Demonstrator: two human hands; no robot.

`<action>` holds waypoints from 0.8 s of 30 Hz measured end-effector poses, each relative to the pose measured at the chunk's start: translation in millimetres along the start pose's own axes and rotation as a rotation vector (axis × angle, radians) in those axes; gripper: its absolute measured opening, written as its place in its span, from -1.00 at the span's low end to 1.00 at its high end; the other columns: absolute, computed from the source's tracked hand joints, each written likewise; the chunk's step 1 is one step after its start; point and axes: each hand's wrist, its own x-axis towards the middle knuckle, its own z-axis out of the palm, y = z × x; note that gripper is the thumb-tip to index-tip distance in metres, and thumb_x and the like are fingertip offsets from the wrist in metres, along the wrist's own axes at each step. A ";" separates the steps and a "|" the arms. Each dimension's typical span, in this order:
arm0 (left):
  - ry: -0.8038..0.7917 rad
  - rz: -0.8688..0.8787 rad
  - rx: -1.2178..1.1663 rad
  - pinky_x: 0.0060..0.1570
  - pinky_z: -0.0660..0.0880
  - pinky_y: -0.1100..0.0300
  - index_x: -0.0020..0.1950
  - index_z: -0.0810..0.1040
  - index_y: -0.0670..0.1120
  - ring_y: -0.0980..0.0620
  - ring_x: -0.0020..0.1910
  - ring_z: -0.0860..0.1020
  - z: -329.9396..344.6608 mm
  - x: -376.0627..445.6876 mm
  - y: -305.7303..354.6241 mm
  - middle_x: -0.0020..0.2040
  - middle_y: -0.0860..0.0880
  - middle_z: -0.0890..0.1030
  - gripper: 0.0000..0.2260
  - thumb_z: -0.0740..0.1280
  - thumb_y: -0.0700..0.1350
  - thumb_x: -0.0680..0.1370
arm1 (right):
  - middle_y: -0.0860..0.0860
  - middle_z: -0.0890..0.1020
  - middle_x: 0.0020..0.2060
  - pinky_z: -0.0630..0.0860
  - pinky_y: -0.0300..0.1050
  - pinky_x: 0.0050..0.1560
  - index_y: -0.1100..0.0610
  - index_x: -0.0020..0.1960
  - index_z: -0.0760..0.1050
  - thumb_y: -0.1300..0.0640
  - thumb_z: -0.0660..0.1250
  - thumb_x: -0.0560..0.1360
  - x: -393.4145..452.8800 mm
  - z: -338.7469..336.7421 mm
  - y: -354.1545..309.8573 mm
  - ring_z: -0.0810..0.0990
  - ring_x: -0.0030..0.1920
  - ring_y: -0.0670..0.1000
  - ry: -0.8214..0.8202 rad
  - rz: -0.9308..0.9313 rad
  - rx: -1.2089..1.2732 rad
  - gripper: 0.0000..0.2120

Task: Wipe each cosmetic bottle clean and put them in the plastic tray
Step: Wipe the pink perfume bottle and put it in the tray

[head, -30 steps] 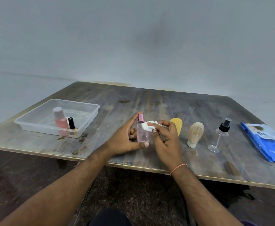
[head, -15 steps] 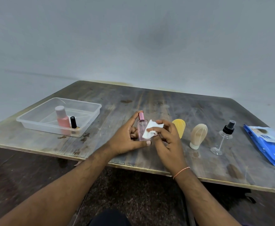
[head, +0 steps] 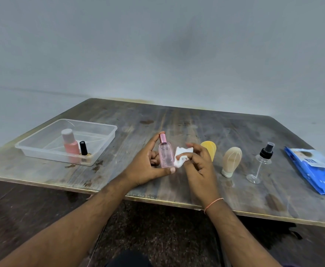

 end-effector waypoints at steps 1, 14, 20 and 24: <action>0.003 0.010 0.001 -0.13 0.40 0.05 0.69 0.13 0.38 -0.08 -0.27 0.36 -0.4 -1.1 1.3 -0.23 -0.38 0.43 0.03 0.69 0.07 0.40 | -0.26 0.55 0.30 0.49 -0.05 0.45 0.00 0.06 0.76 0.30 0.34 0.65 0.9 0.0 1.1 0.50 0.42 -0.14 0.011 0.039 0.017 -0.72; -0.084 0.004 0.062 -0.08 0.56 -0.25 0.67 0.13 0.44 -0.16 -0.15 0.47 5.8 -4.9 10.9 -0.06 -0.43 0.54 0.12 0.77 0.11 0.32 | 0.12 0.80 -0.09 0.58 0.04 0.02 0.06 0.04 0.76 0.20 0.25 0.74 3.9 1.9 2.1 0.66 -0.13 0.02 -0.140 0.329 0.210 -0.70; -0.082 -0.017 0.060 0.11 0.58 -0.44 0.68 0.13 0.45 -0.39 0.00 0.61 5.7 -8.0 17.1 0.10 -0.43 0.60 0.13 0.77 0.12 0.31 | -0.03 0.80 -0.07 0.63 0.02 0.07 -0.10 0.07 0.74 0.16 0.30 0.70 6.9 3.5 10.1 0.68 -0.15 -0.11 -0.067 0.341 0.138 -0.73; -0.106 0.001 0.059 0.29 0.56 -0.42 0.67 0.14 0.45 -0.35 0.22 0.66 7.0 -10.1 19.9 0.19 -0.25 0.70 0.11 0.76 -0.01 0.36 | -0.10 0.77 -0.03 0.59 -0.07 0.05 -0.17 0.30 0.65 0.22 0.31 0.67 5.3 3.1 6.3 0.68 -0.13 -0.19 -0.077 0.335 0.182 -0.64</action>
